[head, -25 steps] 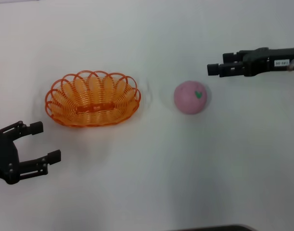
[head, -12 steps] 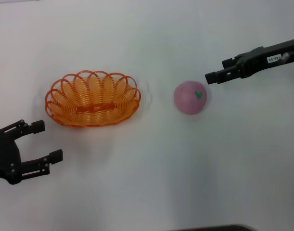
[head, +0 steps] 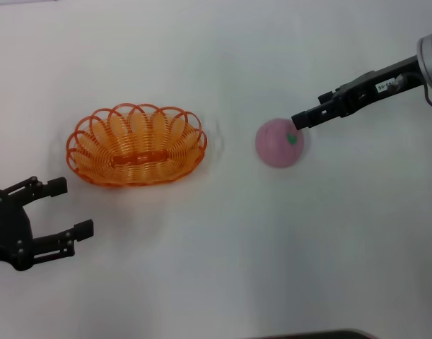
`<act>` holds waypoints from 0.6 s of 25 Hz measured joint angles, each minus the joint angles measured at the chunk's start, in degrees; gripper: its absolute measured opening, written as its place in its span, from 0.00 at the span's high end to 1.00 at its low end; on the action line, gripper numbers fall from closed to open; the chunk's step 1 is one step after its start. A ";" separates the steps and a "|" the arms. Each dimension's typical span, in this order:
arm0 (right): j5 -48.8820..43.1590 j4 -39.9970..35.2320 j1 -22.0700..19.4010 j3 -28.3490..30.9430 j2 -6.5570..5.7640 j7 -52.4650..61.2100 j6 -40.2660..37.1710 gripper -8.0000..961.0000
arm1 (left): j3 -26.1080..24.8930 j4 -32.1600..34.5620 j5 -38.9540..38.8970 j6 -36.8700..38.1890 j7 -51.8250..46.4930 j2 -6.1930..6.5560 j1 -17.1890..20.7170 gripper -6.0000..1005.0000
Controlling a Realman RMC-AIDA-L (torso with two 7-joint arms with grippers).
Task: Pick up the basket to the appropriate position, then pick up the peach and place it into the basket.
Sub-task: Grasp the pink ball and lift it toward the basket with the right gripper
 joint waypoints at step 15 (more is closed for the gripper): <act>-0.97 0.35 1.61 -6.31 1.41 2.00 2.68 0.06 | 0.37 0.02 0.33 0.10 0.00 -0.06 0.09 0.13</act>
